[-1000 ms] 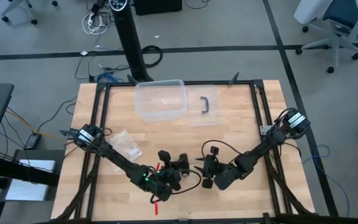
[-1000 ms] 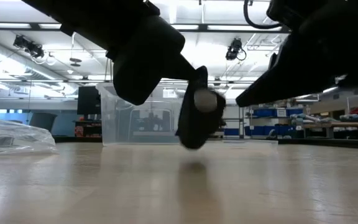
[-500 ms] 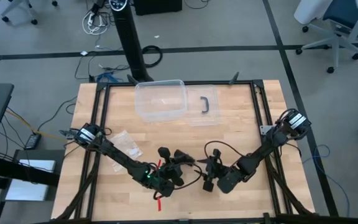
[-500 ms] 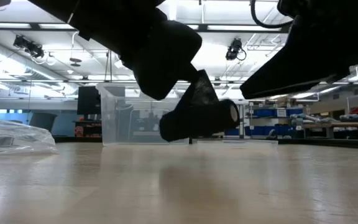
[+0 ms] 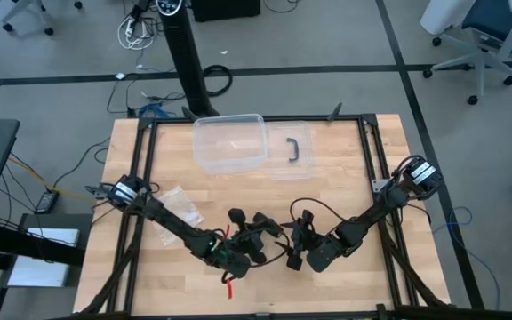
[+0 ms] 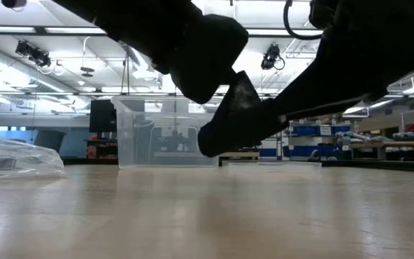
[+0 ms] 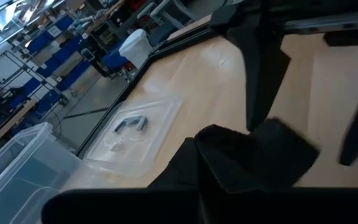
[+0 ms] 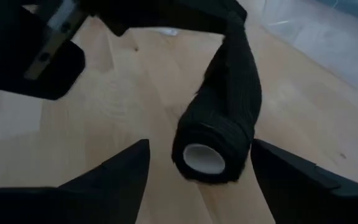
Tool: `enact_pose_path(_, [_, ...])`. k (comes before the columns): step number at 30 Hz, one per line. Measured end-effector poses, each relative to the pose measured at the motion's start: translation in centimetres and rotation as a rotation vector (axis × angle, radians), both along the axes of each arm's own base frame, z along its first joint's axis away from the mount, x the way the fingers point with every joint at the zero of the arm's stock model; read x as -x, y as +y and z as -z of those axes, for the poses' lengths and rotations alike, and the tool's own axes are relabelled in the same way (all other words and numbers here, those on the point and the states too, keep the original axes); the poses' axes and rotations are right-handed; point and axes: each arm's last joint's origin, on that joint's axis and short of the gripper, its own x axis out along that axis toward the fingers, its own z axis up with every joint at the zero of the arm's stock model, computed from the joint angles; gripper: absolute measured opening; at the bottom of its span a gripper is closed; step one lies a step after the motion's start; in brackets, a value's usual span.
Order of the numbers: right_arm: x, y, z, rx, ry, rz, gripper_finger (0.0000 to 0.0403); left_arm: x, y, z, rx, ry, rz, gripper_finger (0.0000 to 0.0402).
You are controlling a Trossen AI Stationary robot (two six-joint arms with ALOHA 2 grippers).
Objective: Roll bandage
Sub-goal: Roll the black bandage
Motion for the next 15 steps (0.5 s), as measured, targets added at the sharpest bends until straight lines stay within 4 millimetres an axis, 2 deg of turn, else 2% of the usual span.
enact_pose_path(15, [-0.6, -1.0, -0.1, 0.017, -0.017, 0.056, 0.0286, -0.3, 0.2, -0.4, 0.023, -0.044, -0.007, 0.0000])
